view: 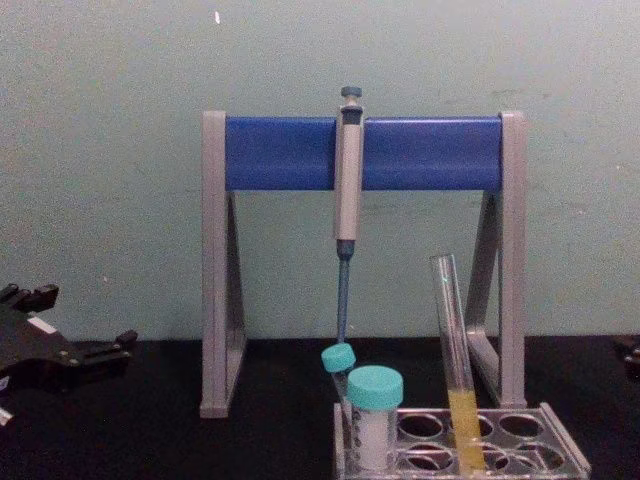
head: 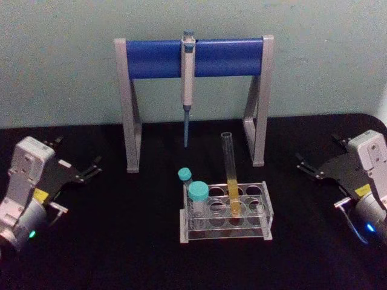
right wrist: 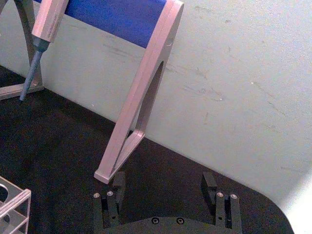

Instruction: Pick up the test tube from the test tube rack, shake it, then place it back into the test tube rack.

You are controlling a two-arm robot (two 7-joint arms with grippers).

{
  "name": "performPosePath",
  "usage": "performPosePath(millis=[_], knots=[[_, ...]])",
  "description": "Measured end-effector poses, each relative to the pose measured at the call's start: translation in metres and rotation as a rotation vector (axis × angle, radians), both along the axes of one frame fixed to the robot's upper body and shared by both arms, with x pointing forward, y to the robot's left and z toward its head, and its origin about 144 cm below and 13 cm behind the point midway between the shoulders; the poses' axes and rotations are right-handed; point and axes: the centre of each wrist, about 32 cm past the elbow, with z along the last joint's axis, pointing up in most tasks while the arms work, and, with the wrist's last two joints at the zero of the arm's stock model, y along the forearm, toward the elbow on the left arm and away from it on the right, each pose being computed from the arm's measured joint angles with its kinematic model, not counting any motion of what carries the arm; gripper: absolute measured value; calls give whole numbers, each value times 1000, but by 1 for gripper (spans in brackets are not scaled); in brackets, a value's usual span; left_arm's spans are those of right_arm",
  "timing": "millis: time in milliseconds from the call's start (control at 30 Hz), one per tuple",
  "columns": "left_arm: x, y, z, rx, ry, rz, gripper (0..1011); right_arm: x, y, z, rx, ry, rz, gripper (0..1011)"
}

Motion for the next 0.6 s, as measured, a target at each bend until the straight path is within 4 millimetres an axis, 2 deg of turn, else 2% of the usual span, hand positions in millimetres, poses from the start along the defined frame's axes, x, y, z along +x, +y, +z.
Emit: performPosePath(millis=[600], knots=[[0,0,0,0,0,0,1001,0,0,0,0,0,0,1000]])
